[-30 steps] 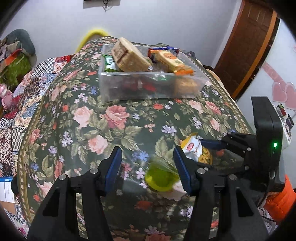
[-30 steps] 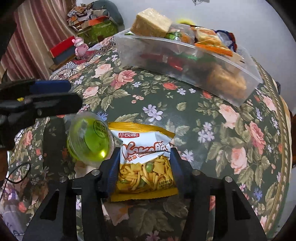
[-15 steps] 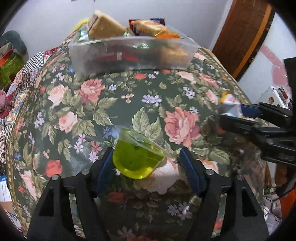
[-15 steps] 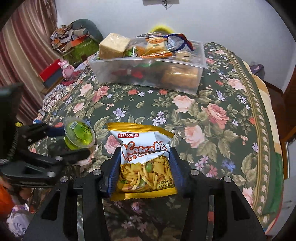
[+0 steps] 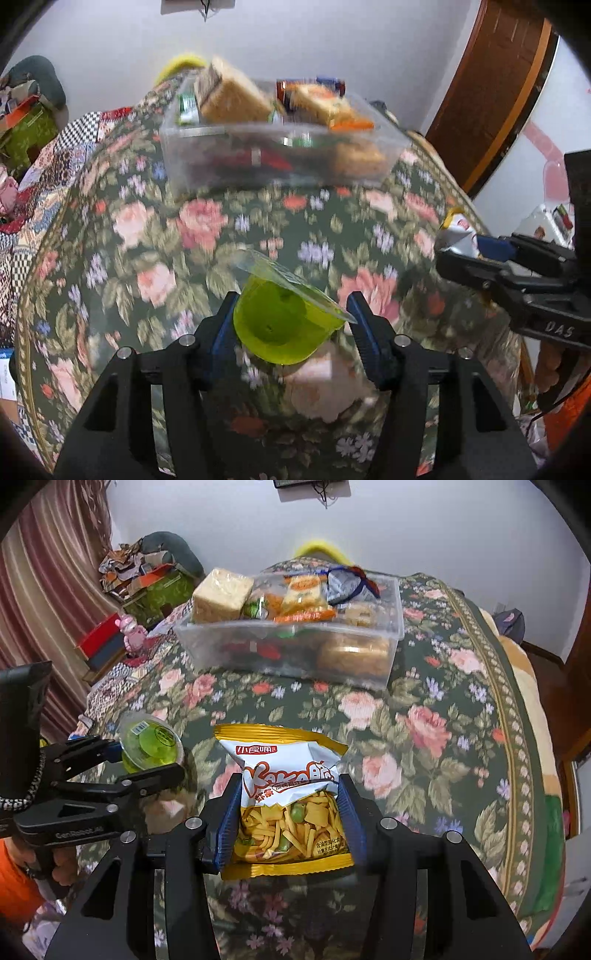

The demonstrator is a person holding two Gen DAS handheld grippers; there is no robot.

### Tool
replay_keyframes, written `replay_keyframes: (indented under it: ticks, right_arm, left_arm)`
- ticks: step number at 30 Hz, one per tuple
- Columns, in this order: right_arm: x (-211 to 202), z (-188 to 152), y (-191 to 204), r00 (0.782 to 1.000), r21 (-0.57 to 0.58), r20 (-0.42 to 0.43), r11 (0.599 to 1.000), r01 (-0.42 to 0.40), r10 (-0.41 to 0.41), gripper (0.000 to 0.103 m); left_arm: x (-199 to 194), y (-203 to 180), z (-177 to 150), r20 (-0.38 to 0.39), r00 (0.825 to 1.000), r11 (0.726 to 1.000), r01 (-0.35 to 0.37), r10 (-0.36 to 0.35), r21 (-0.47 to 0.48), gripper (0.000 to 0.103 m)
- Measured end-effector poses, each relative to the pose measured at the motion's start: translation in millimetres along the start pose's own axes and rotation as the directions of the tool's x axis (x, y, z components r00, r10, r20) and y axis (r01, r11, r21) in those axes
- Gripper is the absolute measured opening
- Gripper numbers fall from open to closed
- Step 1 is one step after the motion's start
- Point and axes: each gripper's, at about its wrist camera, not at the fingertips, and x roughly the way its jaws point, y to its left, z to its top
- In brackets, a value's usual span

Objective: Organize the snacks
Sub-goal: 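Place the jelly cup and yellow snack bag into the clear box with both tools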

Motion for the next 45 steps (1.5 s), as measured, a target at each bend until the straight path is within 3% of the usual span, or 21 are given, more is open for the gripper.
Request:
replay_keyframes:
  ticks: [17,26,33,38,45]
  right_arm:
    - [-10.3,84.4,-25.5,0.985,0.039,0.166,0.999,0.034,-0.04,0.046]
    - [15.3,133.1,-33.0,0.977,0.038,0.205,0.998,0.058,-0.065,0.046]
    - [53.8,149.1,-50.0,0.987,0.083,0.149,0.996,0.045,-0.057,0.046]
    - [68.1,150.4,-50.6,0.992,0.07,0.11,0.996,0.051,-0.059,0.049]
    - [61.7,145.6,-54.7,0.993,0.069,0.107,0.996,0.049,-0.056,0.061]
  left_arm:
    - [-25.2,-18.6,115.4,0.203,0.979,0.998,-0.016,0.005,0.056,0.058]
    - [9.2,-13.1,165.1,0.19,0.982,0.999,-0.031,0.024,0.034,0.058]
    - [47.6,7.0,192.6,0.143,0.989,0.999,-0.03,0.034,-0.031,0.058]
    - [68.0,13.1,197.4,0.104,0.993,0.997,-0.055,0.06,-0.048,0.059]
    - [56.7,10.1,191.5,0.129,0.991,0.999,-0.03,0.033,-0.025,0.061]
